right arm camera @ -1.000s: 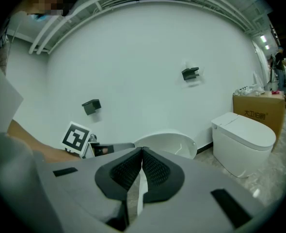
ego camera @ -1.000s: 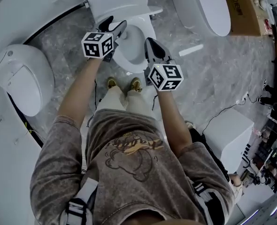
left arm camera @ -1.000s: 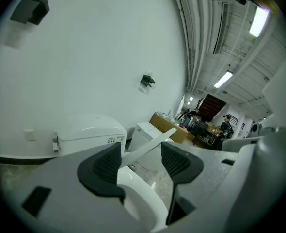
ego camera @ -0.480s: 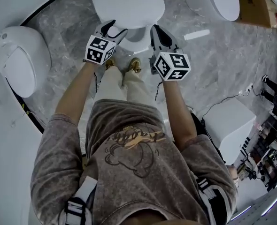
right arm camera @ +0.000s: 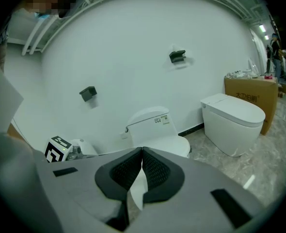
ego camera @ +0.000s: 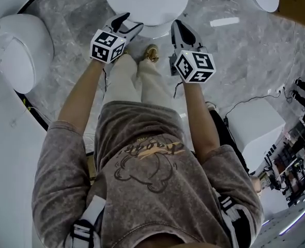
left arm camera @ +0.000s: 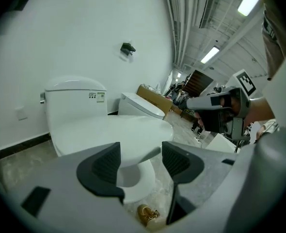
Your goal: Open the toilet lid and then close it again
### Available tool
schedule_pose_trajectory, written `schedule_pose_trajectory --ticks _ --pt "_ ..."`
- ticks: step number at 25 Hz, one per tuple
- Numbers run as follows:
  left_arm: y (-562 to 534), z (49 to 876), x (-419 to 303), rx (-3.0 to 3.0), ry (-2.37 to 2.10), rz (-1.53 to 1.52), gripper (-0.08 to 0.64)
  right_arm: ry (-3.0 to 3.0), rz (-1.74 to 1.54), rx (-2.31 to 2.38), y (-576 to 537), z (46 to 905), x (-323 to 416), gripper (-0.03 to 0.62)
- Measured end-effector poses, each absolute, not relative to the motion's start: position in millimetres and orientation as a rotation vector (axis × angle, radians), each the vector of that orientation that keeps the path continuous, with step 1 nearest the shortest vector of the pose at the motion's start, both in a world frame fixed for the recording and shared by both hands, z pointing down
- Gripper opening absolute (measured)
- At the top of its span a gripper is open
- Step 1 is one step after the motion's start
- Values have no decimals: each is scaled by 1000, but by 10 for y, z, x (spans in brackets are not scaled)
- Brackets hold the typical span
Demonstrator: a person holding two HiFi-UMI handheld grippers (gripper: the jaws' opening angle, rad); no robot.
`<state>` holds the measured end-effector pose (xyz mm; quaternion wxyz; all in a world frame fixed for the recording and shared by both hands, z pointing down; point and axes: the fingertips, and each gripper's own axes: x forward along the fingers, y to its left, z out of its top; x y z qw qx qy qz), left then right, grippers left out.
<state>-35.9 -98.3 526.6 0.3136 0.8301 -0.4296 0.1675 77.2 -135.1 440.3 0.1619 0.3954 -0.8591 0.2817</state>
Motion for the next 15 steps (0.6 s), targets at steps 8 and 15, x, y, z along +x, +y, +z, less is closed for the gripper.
schedule_pose_trajectory --ticks 8,15 --pt "-867 5553 -257 2129 -1119 454 262 -2425 829 1107 -1317 4663 813 27" --pt "-745 5848 -180 2060 -1115 481 261 -2392 859 1075 -1126 4961 848 27"
